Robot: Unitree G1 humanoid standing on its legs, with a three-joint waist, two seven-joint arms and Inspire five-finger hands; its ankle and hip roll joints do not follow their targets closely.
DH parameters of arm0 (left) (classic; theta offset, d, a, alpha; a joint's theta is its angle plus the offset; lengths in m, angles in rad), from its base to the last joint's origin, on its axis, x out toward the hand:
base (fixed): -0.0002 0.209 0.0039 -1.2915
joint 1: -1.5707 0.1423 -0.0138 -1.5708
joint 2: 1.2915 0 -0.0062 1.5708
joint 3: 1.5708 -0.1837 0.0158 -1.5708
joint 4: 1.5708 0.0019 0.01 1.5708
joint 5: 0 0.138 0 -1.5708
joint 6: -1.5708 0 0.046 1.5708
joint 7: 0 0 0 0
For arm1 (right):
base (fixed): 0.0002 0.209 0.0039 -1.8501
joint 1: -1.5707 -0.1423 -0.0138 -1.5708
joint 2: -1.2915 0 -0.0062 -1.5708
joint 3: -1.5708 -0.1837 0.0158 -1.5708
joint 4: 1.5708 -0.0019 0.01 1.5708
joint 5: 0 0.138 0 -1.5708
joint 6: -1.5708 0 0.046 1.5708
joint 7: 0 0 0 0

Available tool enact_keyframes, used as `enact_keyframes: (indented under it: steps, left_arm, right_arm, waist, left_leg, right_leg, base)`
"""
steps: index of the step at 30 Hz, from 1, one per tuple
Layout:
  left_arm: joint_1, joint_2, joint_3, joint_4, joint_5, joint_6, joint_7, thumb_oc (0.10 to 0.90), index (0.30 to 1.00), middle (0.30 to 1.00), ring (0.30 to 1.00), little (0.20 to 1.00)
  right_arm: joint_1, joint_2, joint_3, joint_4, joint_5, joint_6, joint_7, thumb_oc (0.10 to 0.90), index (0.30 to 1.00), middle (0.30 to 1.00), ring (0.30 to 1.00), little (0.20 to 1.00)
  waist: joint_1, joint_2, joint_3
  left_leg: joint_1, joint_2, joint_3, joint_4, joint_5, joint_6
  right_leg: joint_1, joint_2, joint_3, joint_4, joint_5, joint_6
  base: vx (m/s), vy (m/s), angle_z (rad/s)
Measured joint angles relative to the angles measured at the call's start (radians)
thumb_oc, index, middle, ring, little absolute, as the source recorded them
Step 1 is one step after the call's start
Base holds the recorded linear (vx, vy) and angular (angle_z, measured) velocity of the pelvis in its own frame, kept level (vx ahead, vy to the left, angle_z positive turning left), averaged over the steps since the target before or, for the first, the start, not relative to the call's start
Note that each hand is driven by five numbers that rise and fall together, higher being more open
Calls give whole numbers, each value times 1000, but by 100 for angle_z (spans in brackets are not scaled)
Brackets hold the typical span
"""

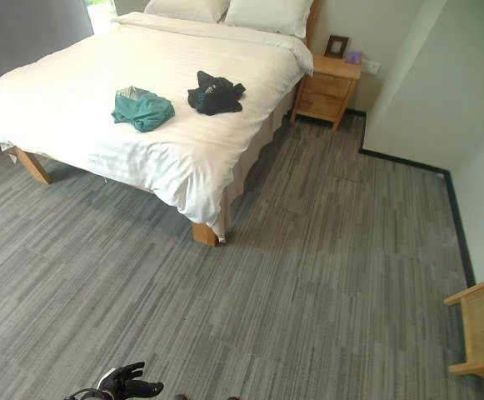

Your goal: Pick up bed clothes into laundry basket.

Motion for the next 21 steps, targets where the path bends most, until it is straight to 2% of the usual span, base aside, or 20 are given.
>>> enact_keyframes:
  steps: [5, 7, 11, 14, 16, 18, 20, 21]
  left_arm:
    - [19, 0, -4, 12, 19, -2, -1, 800, 900, 900, 900, 900]
    - [16, 4, -3, 12, 26, -2, -1, 800, 900, 900, 900, 900]
    - [7, 22, -5, 14, 59, 0, -7, 800, 900, 900, 900, 900]
    - [-18, 53, -54, -23, 76, 19, -20, 800, 900, 900, 900, 900]
    - [-30, 92, -92, -119, 76, 24, -19, 800, 900, 900, 900, 900]
    - [-27, 148, -113, -325, 54, 38, -19, 800, 900, 900, 900, 900]
    - [-57, 170, -97, -436, 18, 2, -14, 800, 900, 900, 900, 900]
    - [-66, 172, -77, -536, -37, 6, -11, 800, 900, 900, 900, 900]
  right_arm:
    - [-1, 0, 1, 1, -1, 0, 4, 800, 900, 900, 900, 900]
    - [-2, 0, 0, 1, 0, 2, 4, 800, 900, 900, 900, 900]
    - [-11, 0, -1, 4, 4, 12, 4, 800, 900, 900, 900, 900]
    - [-21, -13, -1, -60, 5, 23, 3, 800, 900, 900, 900, 900]
    - [-12, -39, 2, -182, -2, 27, -1, 800, 900, 900, 900, 900]
    - [21, -80, 2, -421, -20, 34, -29, 800, 900, 900, 900, 900]
    - [-1, -113, -8, -561, -31, -2, -36, 800, 900, 900, 900, 900]
    - [25, -144, -13, -747, -39, 11, -50, 800, 900, 900, 900, 900]
  waist:
    - [-12, -14, 4]
    - [-13, -19, 4]
    - [-18, -51, -5]
    - [-20, -61, -11]
    - [-24, -55, -7]
    - [-29, -42, 2]
    - [-33, -29, 5]
    - [-37, -19, 7]
  left_leg:
    - [15, 8, 0, -1, -15, -28]
    - [14, 9, 0, -1, -15, -29]
    - [13, 8, 1, -1, -11, -24]
    - [12, 8, 2, -1, -11, -24]
    - [12, 7, 2, -1, -9, -20]
    - [11, 7, 2, -1, -6, -17]
    - [16, 7, 2, -1, -4, -16]
    - [18, 5, 2, -1, -3, -16]
  right_leg:
    - [17, 8, 2, -9, 1, -3]
    - [16, 9, 3, -10, 2, -5]
    - [15, 9, 4, -10, 4, -6]
    - [13, 8, 6, -8, 4, -6]
    - [10, 7, 7, -4, 5, -5]
    - [9, 6, 7, -3, 9, -1]
    - [16, 5, 6, -4, 11, 2]
    - [19, 4, 6, -8, 13, 2]
  base:
    - [0, 0, 0]
    - [0, 0, 0]
    - [17, 8, 0]
    - [0, 0, 0]
    - [0, 0, 0]
    - [0, 0, 0]
    - [-10, 18, 1]
    - [0, 0, 0]
